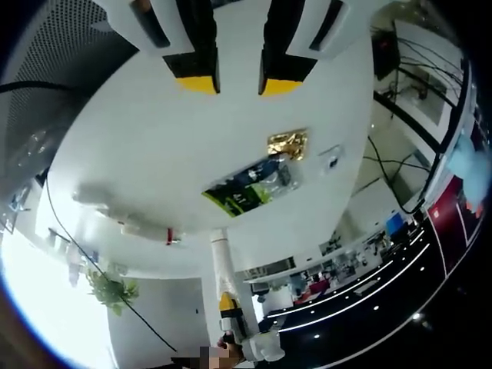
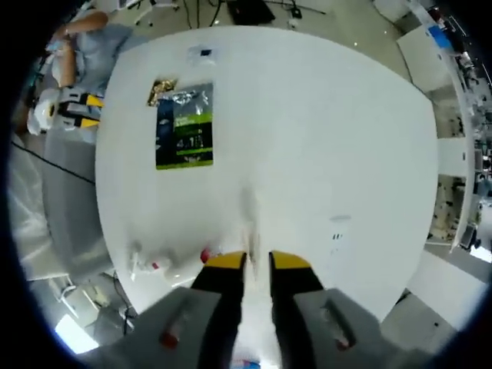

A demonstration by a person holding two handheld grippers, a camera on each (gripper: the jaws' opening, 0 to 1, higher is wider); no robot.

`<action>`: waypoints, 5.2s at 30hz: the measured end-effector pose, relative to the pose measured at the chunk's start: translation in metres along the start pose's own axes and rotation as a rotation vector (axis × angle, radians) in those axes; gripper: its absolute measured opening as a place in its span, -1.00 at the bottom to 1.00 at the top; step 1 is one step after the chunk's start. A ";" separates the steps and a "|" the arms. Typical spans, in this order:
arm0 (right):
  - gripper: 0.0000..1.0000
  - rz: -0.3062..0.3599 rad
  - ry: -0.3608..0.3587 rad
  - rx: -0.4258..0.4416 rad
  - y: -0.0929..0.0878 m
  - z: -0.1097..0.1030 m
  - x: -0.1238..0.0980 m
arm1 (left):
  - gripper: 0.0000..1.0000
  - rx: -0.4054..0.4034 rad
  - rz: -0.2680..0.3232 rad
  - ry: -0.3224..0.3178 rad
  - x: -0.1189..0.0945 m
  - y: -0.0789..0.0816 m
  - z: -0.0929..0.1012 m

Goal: Arrange the skincare products in the storage area until every visible bottle or jar stands upright without overlapping.

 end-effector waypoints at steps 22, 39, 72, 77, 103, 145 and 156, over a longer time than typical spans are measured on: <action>0.06 0.220 0.065 0.760 -0.094 -0.055 0.017 | -0.57 0.023 -0.001 -0.031 0.004 -0.001 0.007; -0.07 0.032 0.140 0.928 -0.109 -0.167 0.107 | -0.58 0.022 -0.018 -0.042 0.006 -0.004 0.008; -0.46 -0.058 0.134 0.880 -0.118 -0.170 0.127 | -0.62 0.017 -0.046 -0.049 0.008 -0.008 0.009; -0.47 -0.037 0.138 0.807 -0.116 -0.174 0.124 | -0.62 0.034 -0.048 -0.051 0.008 -0.007 0.010; -0.47 0.466 0.009 1.160 -0.100 -0.143 -0.003 | -0.62 0.082 -0.044 -0.061 0.008 -0.001 0.012; -0.46 1.224 0.282 1.325 -0.057 -0.263 -0.116 | -0.11 -0.505 0.501 -0.664 -0.029 0.148 0.142; -0.46 1.342 0.367 1.156 -0.041 -0.274 -0.146 | -0.05 -0.434 0.531 -0.812 -0.031 0.172 0.168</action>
Point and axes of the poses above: the point that each gripper's makers call its tool centre point, and the gripper's own axes: x roughly forward along the fingers, z roughly to its right, y roughly out of its top, the point moved 3 cm from there along -x, roughly backward along the fingers, and after that the axes turned 15 degrees about -y, right-handed, at the moved point
